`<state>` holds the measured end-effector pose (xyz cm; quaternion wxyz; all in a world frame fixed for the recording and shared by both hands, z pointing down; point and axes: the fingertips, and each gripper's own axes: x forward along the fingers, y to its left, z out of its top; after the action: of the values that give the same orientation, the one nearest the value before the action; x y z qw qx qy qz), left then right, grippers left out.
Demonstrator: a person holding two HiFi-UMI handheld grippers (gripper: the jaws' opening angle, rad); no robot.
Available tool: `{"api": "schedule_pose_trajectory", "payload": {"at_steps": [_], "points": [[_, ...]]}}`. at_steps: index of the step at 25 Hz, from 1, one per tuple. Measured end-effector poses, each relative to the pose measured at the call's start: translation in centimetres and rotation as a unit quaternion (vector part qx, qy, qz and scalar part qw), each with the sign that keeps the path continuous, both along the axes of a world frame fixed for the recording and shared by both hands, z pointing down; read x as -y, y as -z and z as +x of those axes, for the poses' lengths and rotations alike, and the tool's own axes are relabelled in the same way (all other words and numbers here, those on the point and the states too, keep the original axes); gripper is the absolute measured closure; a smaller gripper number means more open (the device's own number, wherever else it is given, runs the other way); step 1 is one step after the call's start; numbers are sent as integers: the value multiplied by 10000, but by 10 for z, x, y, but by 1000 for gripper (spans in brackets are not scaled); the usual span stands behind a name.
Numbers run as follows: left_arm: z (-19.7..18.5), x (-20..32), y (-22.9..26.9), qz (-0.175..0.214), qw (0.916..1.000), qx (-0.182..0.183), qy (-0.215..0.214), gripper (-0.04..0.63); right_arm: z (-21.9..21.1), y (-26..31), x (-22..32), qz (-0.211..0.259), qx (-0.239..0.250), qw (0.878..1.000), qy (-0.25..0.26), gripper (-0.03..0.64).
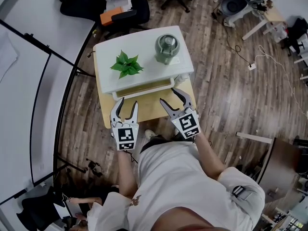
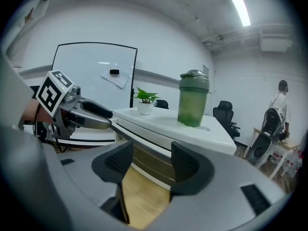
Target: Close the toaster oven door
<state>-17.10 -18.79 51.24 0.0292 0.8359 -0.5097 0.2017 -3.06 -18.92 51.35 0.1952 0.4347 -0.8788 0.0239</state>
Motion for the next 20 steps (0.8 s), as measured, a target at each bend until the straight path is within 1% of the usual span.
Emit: {"api": "schedule_pose_trajectory", "payload": {"at_steps": [9,20], "points": [[9,-30,11,36,9997,-249,54,393,7,11,-20,-13,64,10000,-38,376],[-1,-41,22,99,9992,-378,81,397,-8,25,-25,46,-14,10000,38,383]]}}
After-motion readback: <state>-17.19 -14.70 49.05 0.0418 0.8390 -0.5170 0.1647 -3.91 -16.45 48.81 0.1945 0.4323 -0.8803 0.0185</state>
